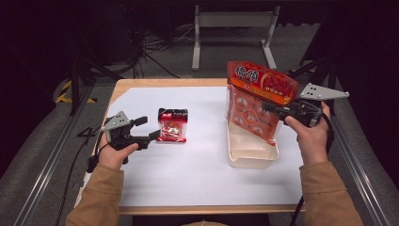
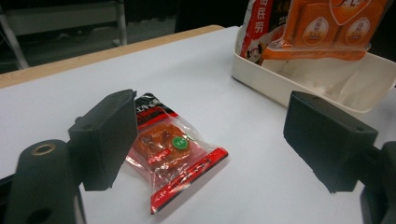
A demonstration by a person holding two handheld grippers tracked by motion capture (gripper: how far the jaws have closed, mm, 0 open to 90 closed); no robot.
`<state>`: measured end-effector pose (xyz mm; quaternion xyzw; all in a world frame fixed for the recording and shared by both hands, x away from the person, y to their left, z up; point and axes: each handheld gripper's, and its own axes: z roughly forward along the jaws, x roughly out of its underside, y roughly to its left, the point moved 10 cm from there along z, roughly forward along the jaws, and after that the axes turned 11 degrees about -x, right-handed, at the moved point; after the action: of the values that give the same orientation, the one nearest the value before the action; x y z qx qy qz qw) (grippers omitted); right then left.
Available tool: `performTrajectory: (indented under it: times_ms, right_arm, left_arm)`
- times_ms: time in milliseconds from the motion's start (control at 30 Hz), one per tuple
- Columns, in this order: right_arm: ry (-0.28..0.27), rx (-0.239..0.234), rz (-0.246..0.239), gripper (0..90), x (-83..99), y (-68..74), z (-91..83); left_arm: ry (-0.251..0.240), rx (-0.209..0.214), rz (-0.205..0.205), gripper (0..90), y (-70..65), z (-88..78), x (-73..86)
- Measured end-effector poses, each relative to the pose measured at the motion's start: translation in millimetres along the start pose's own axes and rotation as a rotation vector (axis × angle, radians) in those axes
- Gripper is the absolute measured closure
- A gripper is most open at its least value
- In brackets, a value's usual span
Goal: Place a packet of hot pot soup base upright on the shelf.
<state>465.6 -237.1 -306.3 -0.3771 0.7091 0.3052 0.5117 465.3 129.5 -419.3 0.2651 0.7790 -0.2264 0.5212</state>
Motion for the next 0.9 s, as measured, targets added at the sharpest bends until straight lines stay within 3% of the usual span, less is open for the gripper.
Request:
performTrajectory:
  times_ms: [267, 600, 900]
  right_arm:
    - [0.006, 0.031, 0.019, 70.3, 15.8, -6.8, 3.1]
    - [0.022, 0.06, 0.009, 70.1, 29.5, -10.5, 6.4]
    - [0.034, 0.076, 0.009, 69.9, 41.6, -10.3, 7.1]
  left_arm:
    - [0.016, 0.003, 0.0, 18.3, 0.6, 0.7, 3.2]
    - [0.012, 0.002, -0.001, 16.8, 0.7, 0.7, 3.1]
    - [0.0, -0.022, -0.01, 12.1, 2.4, 2.8, 3.6]
